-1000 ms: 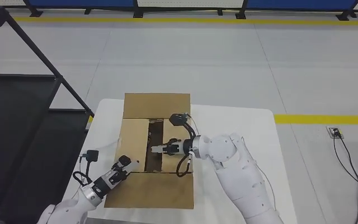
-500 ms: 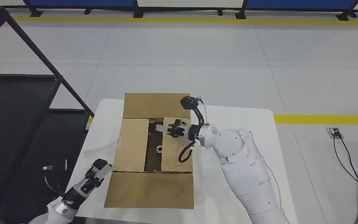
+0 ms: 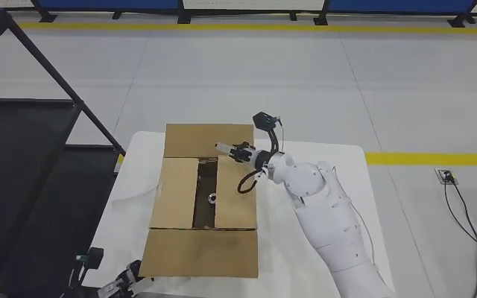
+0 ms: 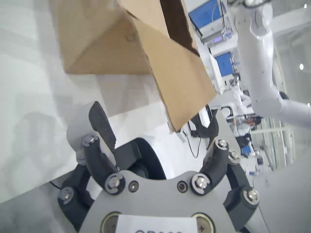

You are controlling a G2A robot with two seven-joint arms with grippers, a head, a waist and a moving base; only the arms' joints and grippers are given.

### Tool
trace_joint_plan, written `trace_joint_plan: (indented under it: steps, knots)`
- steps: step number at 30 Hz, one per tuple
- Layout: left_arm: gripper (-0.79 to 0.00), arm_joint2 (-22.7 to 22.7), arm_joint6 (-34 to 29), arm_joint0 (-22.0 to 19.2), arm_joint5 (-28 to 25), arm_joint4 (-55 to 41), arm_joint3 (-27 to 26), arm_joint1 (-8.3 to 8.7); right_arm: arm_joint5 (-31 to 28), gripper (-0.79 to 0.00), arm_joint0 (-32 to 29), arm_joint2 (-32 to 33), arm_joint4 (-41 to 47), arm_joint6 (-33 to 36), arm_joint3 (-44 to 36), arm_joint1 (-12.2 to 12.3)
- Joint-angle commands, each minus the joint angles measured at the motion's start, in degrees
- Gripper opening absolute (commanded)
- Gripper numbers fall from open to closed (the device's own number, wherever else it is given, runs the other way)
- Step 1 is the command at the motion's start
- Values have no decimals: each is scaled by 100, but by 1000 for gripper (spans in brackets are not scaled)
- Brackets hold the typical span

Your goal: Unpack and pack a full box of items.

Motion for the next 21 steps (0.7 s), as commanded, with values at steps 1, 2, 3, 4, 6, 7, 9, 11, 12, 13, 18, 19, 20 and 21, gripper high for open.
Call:
trace_joint_plan:
  steps: [1, 2, 3, 4, 6, 7, 9, 11, 12, 13, 18, 19, 20, 21]
  knots:
    - [0, 112, -375, -21, -215, 43, -88, 35, 226, 0, -10, 57, -141, -488, 25, 7]
    - [0, 164, -497, -43, -325, 86, -126, 51, 284, 0, 4, 57, -122, -707, 77, -3]
    - [0, 239, -506, -60, -330, 80, -147, 61, 279, 0, 34, 60, -104, -874, 164, -9]
    - [0, 328, -511, -89, -326, 32, -173, 72, 313, 0, 83, 74, -183, -1113, 279, -9]
    - [0, 429, -454, -193, -318, -118, -152, 83, 428, 0, 198, 48, -227, -1491, 571, -32]
    - [0, 460, -416, -251, -321, -147, -157, 87, 438, 0, 285, 39, -222, -1585, 742, -40]
    - [0, 504, -152, -332, -262, -200, -159, 79, 544, 0, 461, -34, -329, -1865, 1146, -68]
    - [0, 565, 6, -378, -241, -304, -185, 77, 658, 0, 664, -127, -399, -2115, 1598, -109]
    - [0, 581, 61, -394, -221, -303, -199, 78, 653, 0, 756, -185, -343, -2155, 1825, -141]
    - [0, 598, 86, -405, -216, -275, -221, 81, 622, 0, 862, -222, -278, -2170, 2054, -168]
    - [0, 696, 274, -403, -151, -46, -336, 86, 290, 0, 1291, -426, -107, -2320, 3054, -304]
    - [0, 706, 324, -402, -150, -39, -358, 86, 159, 0, 1366, -440, -14, -2230, 3217, -326]
    - [0, 716, 383, -395, -148, -69, -374, 86, 34, 0, 1437, -450, 45, -2185, 3364, -342]
    - [0, 703, 438, -398, -144, -75, -395, 89, -126, 0, 1501, -459, 122, -2074, 3497, -357]
